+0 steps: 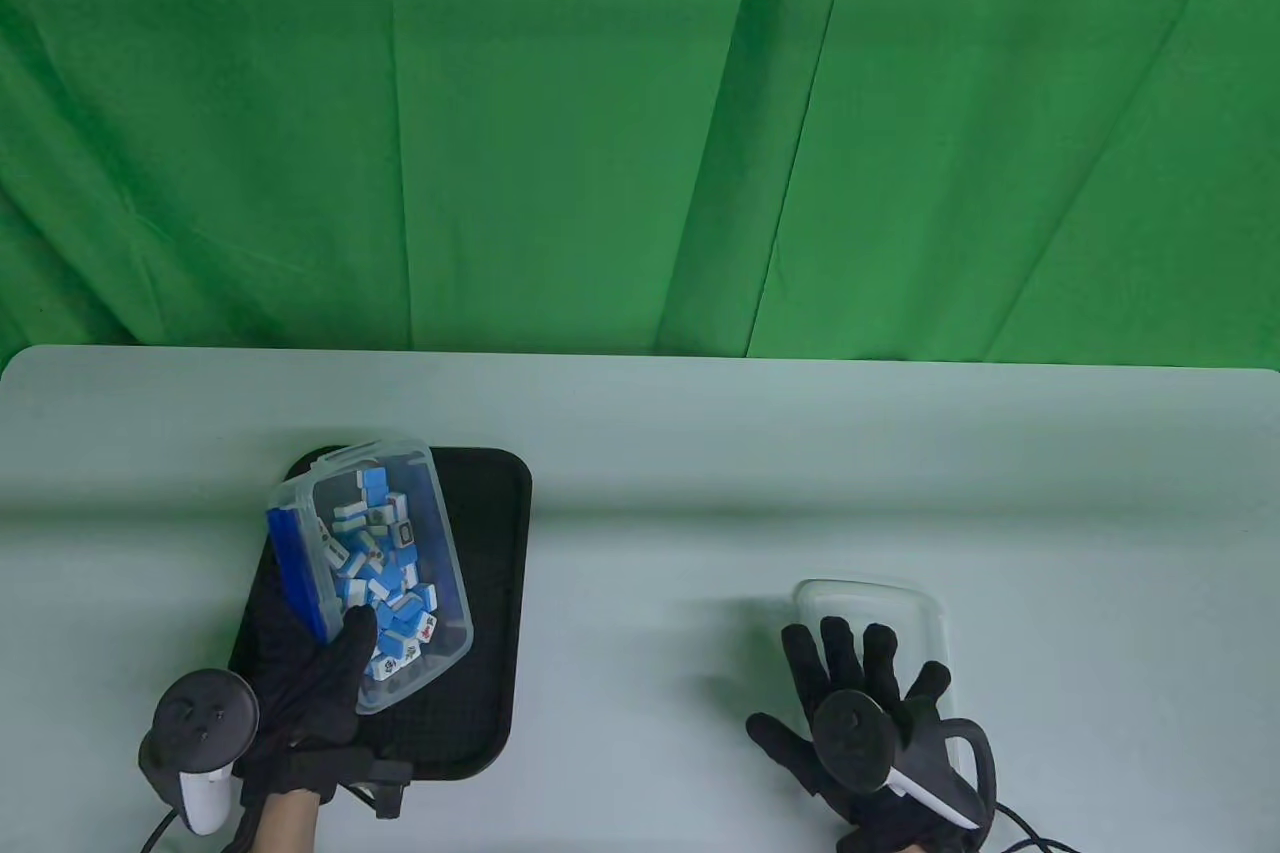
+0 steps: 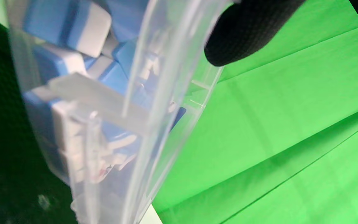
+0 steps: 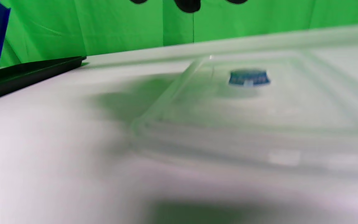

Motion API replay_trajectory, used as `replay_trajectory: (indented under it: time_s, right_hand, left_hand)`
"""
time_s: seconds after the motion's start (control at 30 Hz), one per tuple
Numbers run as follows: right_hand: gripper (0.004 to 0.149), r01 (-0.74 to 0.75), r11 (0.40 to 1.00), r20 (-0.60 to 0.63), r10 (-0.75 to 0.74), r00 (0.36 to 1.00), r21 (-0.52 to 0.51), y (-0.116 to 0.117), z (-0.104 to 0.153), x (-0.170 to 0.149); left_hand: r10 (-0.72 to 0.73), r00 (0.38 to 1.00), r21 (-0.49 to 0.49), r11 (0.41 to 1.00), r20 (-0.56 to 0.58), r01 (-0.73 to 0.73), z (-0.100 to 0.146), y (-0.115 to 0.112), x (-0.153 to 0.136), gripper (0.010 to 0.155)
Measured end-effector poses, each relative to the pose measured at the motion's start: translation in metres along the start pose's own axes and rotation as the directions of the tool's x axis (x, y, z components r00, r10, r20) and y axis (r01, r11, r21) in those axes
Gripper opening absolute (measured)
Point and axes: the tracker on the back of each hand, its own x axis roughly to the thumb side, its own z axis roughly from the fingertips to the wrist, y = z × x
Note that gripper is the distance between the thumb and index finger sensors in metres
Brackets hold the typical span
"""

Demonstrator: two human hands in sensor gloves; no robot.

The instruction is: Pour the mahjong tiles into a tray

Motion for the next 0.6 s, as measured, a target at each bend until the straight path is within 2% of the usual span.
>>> replay_trajectory:
  time_s: [0.13, 0.23, 0.33, 0.6]
  right_hand:
    - [0.086, 0.011, 1.000, 0.000, -0.011, 1.000, 0.013, 0.002, -0.001, 0.002]
    - [0.086, -0.046, 0.999, -0.008, 0.046, 0.999, 0.012, 0.002, -0.001, 0.004]
    - [0.085, -0.053, 0.999, -0.016, 0.054, 0.998, 0.011, 0.002, -0.001, 0.003]
    - [0.083, -0.051, 0.999, -0.025, 0.052, 0.998, 0.006, 0.000, -0.001, 0.001]
  left_hand:
    - [-0.033, 0.999, 0.071, 0.997, -0.018, 0.034, 0.002, 0.009, -0.004, 0.094]
    - [-0.078, 0.996, 0.089, 0.993, -0.040, 0.081, 0.004, 0.016, -0.008, 0.094]
    - [-0.139, 0.989, 0.097, 0.985, -0.058, 0.144, 0.005, 0.019, -0.011, 0.094]
    - [-0.197, 0.977, 0.117, 0.972, -0.077, 0.205, 0.004, 0.021, -0.017, 0.094]
